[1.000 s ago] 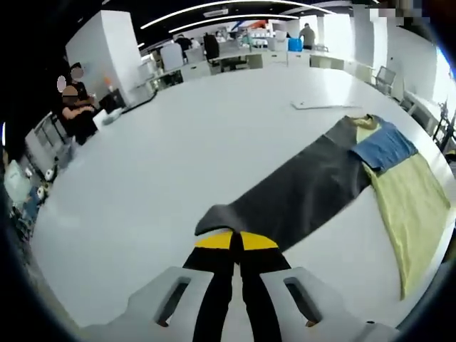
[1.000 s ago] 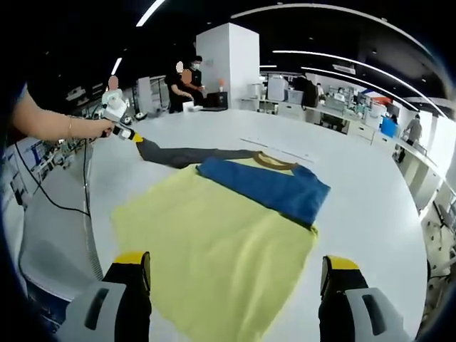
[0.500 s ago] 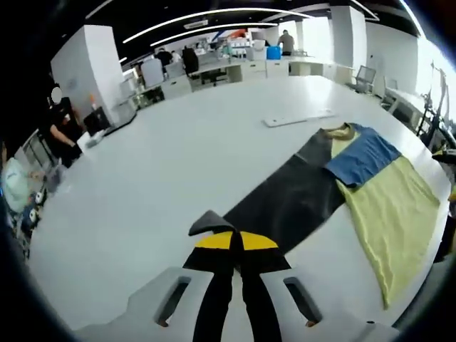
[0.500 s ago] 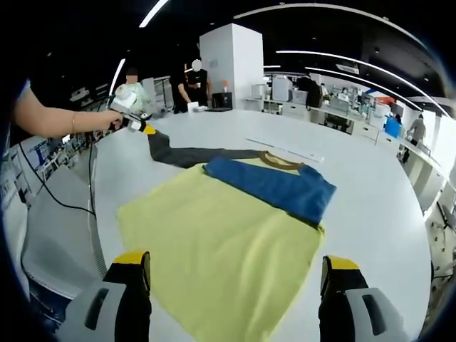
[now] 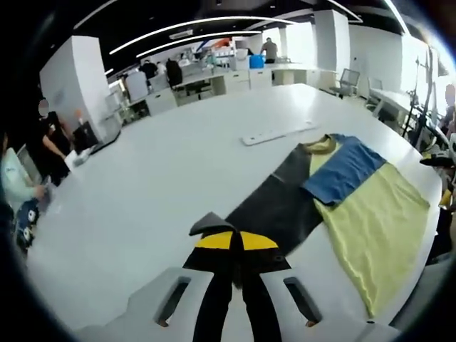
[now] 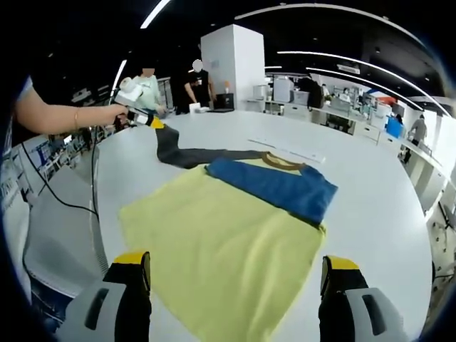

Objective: Fold the garment on the visible template until the final outline fits inside the template.

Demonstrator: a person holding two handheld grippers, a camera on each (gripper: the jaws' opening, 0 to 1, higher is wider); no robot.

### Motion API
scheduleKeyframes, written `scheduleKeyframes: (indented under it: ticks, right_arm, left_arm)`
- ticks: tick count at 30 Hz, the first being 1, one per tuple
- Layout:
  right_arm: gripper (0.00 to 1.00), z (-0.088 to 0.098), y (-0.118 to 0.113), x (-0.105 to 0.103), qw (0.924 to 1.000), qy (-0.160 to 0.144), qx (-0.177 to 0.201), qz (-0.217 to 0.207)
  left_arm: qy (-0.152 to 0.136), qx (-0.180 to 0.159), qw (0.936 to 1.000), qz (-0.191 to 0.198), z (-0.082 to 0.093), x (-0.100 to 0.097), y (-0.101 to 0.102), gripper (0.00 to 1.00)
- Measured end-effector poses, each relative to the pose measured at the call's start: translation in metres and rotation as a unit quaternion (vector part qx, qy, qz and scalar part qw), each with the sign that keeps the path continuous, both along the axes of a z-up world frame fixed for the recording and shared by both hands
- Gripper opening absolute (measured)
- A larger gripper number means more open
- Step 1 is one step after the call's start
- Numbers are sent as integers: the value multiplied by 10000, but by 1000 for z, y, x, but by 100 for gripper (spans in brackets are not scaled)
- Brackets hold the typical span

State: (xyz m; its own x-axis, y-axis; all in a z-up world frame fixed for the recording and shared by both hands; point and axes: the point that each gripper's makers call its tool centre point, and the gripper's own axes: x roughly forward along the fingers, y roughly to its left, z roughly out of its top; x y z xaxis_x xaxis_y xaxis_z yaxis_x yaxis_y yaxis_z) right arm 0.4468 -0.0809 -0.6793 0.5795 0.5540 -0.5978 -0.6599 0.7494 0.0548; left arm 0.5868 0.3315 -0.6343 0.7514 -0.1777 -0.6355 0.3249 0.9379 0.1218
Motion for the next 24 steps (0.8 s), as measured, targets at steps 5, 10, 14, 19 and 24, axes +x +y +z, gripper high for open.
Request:
scheduleKeyframes:
  ticks: [5,10,14,19,24]
  right_arm:
    - [99,0,1,-2,10000,10,13,57]
    - [99,1,2,-4,10000,19,39,75]
    - [99,2,3,-5,9999,13,55,92]
    - [99,2,4,-6,9999,5,73,74]
    - [99,2,5,-8,9999,20,77,95]
  left_arm:
    - [-76,-60,9999,-79,5,5,-13,0]
    - [-193,-162,9996,-121,11,12,-29,0]
    - [-240,-219,9993,-201,15,17,-41,0]
    - [-250,-233,9988,-362,16,22,-59,0]
    - [-265,-291,9981,-479,16,26,-73,0]
